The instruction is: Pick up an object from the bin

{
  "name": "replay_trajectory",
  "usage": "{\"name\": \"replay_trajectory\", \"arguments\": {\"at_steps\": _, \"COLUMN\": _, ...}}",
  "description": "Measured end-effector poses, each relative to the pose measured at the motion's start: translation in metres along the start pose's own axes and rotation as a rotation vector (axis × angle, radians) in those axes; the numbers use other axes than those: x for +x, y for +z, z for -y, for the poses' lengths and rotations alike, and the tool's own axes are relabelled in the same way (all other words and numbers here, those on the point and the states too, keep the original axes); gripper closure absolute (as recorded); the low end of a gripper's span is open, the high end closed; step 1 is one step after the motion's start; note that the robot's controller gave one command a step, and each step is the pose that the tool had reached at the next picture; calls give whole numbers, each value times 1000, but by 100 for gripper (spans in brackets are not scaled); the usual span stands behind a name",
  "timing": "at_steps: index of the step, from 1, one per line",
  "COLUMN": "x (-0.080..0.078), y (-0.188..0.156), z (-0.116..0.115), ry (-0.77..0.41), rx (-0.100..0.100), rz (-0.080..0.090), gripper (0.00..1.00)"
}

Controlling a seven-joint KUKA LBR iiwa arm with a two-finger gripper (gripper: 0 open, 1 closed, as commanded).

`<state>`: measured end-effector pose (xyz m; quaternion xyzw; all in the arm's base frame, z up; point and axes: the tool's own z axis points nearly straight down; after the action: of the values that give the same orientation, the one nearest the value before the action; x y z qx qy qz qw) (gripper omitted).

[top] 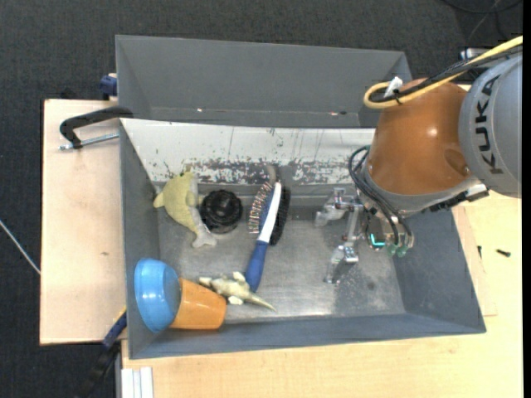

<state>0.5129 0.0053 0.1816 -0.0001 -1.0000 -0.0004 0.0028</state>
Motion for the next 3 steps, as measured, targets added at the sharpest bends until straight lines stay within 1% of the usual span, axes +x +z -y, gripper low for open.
{"name": "replay_trajectory", "arguments": {"at_steps": 1, "x": -35, "y": 80, "z": -78, "ry": -320, "rx": 0, "rz": 21, "gripper": 0}}
{"name": "replay_trajectory", "arguments": {"at_steps": 2, "x": -52, "y": 65, "z": -81, "ry": -487, "rx": 1, "rz": -1, "gripper": 0}}
{"name": "replay_trajectory", "arguments": {"at_steps": 3, "x": -83, "y": 54, "z": -76, "ry": -670, "rx": -1, "rz": 3, "gripper": 0}}
